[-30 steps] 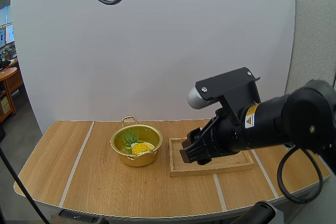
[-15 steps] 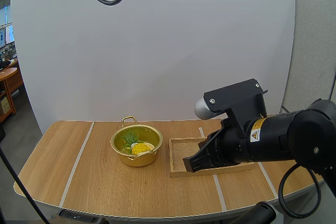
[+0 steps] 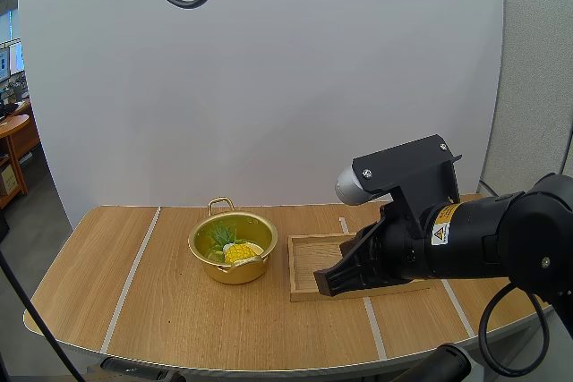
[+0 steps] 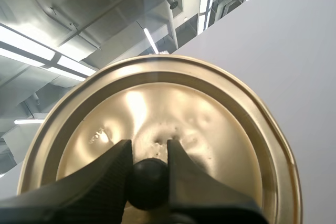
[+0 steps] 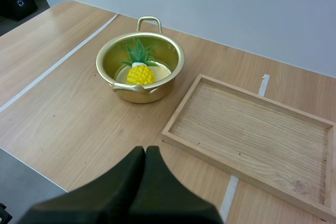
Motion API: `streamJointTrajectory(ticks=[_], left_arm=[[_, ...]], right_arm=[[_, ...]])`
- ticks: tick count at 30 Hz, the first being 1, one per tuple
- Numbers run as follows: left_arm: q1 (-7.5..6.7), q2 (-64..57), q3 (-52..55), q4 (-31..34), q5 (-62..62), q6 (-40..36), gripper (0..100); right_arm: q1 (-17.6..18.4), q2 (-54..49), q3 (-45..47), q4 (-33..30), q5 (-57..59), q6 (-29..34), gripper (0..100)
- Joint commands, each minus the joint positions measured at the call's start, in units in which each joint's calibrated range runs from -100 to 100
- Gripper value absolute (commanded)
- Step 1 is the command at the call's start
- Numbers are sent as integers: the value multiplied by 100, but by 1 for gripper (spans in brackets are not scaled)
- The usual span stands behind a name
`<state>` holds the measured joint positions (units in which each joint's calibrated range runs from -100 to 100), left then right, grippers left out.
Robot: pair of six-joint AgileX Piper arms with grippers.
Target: Open the pot, put the pineapple inside, and close it
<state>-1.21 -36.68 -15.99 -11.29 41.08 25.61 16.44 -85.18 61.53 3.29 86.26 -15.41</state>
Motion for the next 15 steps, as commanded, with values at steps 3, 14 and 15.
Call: streamJointTrajectory(ticks=[3, 14, 15], left_arm=[[7, -40, -46, -4, -260, -54, 0], [7, -183, -46, -31, 3574, -54, 0], [7, -183, -46, -66, 4202, -54, 0]], right_arm=[[-19, -59, -17, -16, -22, -54, 0], [-19, -59, -17, -45, -22, -54, 0], [-19, -59, -17, -56, -22, -54, 0]])
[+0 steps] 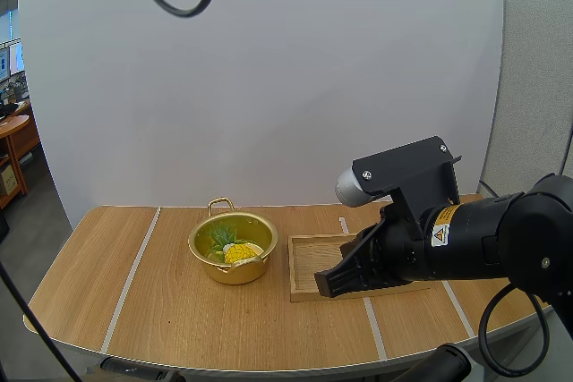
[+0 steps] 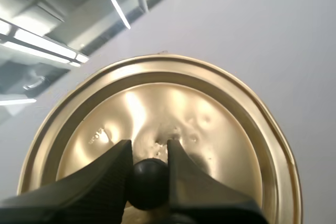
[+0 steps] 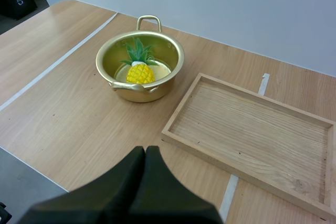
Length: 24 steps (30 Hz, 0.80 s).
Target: Open the pot, put the pineapple inside, and close it
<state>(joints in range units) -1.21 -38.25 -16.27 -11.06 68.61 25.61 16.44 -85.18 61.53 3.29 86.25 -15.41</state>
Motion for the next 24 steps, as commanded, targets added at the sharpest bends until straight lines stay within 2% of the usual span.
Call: streamJointTrajectory(ticks=[1, 5, 13, 20, 24], left_arm=[[7, 29, -18, -113, 1889, -54, 0], [7, 291, 228, -327, 3139, -54, 0], [7, 793, 1156, -575, 3139, -54, 0], [7, 1279, 1908, -1143, 3139, -54, 0], [7, 1482, 2106, -1259, 3139, -54, 0]], right_arm=[[-19, -59, -17, -56, -21, -54, 0], [-19, -59, -17, -57, 13, -54, 0], [-19, -59, -17, -57, 47, -54, 0], [-19, -59, -17, -57, 47, -54, 0], [-19, -59, -17, -57, 47, -54, 0]])
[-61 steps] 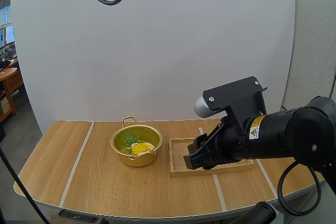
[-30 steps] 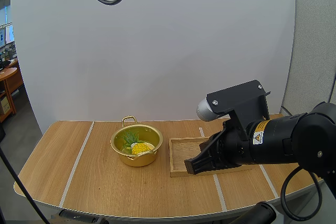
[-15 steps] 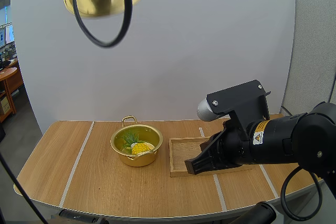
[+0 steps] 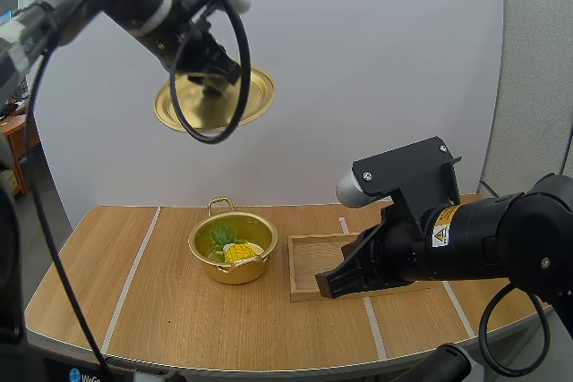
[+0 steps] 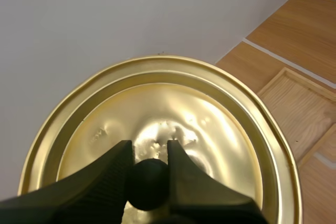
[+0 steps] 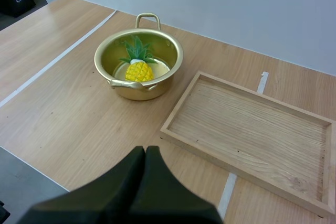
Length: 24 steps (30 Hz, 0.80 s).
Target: Open the pot, put the pineapple inside, and close it
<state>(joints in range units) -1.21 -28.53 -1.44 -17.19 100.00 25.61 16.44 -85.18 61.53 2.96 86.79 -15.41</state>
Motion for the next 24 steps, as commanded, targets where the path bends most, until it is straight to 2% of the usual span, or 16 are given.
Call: streamJointTrajectory(ticks=[1, 11, 16, 24], left_arm=[[7, 656, 716, -653, 0, -54, 0], [7, 2107, 863, -643, 0, -15, 0], [7, 2344, 1176, -633, 0, 119, 0], [7, 2344, 2072, -633, -1433, 420, 0]], right_arm=[[-19, -59, -17, -23, -8, -54, 0], [-19, -59, -17, -23, -8, -54, 0], [-19, -59, -17, -23, -8, -54, 0], [-19, -59, -17, -35, -11, -54, 0]])
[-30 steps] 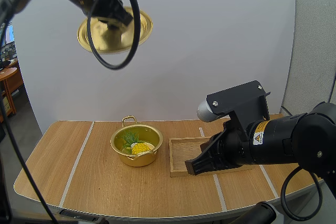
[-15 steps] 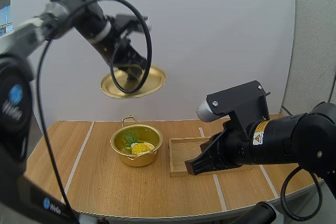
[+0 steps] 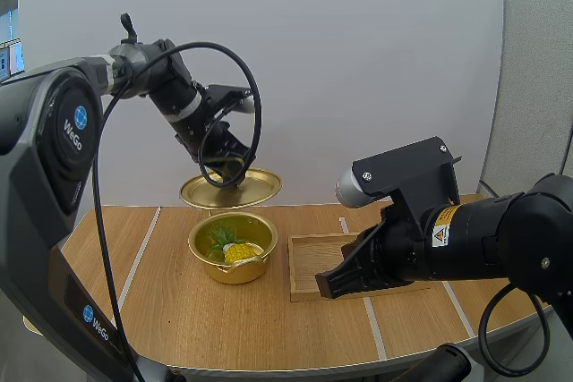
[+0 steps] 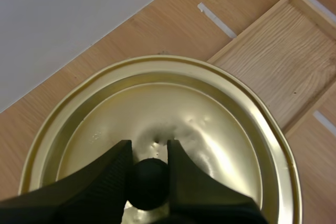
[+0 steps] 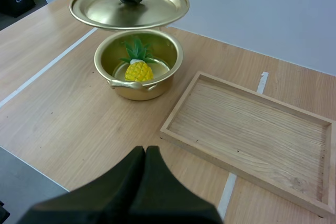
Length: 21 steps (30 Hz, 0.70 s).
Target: Open the pot, put the pineapple inside, and close it
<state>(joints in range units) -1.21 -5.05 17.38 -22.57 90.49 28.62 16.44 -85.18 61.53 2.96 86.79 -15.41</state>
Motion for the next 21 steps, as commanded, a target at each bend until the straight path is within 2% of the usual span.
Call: streamJointTrajectory(ticks=[1, 10, 17, 21], left_arm=[[7, -4, 291, -95, -686, 143, 0], [7, -4, 1166, -135, -2233, 479, 0], [7, -4, 1762, -756, -2963, 1117, 0], [7, -4, 1958, -796, -3427, 1258, 0]], right_arm=[[-19, -59, -17, -35, -11, -54, 0], [-19, -36, -17, -32, -11, -54, 0], [-19, -36, -17, -32, -11, -54, 0], [-19, -36, -17, -32, -11, -54, 0]])
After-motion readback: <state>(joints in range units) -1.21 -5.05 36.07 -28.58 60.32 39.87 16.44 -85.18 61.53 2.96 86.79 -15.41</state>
